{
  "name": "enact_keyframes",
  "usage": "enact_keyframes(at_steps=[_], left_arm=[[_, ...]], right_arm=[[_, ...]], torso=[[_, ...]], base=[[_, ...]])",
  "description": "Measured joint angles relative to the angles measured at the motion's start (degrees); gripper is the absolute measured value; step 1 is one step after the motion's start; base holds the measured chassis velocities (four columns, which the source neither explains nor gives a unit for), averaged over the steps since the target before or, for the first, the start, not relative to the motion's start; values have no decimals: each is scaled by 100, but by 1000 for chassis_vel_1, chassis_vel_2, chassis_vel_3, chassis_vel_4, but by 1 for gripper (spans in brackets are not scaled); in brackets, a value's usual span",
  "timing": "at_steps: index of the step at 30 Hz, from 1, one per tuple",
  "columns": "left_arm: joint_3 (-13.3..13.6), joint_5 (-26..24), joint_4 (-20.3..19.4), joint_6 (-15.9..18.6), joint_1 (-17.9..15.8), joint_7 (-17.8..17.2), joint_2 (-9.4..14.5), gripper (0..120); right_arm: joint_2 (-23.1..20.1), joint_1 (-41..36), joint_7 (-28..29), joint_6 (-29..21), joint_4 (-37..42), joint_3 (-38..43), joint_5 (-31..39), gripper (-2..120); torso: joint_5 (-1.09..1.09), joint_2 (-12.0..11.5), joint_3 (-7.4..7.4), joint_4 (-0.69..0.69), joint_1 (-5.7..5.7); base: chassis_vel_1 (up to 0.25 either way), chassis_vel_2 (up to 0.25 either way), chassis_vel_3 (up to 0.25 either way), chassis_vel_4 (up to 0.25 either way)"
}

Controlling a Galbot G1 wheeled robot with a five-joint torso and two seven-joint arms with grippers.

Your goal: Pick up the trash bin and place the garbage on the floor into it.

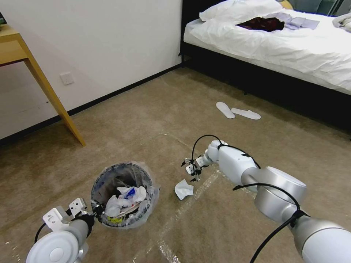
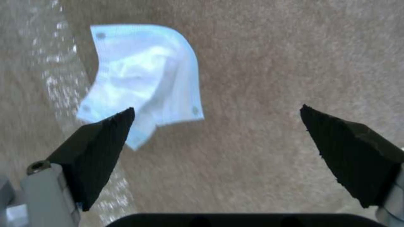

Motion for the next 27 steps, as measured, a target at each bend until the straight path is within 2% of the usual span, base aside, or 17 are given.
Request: enact_keyframes(at_steps=[7, 27], left_arm=[[30, 5, 18, -5, -32, 7, 7, 0], [63, -7, 0, -9, -52, 26, 38, 0]], right_arm=[[157, -198, 85, -187, -147, -5, 155, 100], [151, -483, 251, -512, -365, -159, 552, 100]], torso=[[0, 0, 0, 1, 0], [0, 0, 0, 0, 0]], base=[[0, 0, 0, 0], [0, 0, 0, 0]])
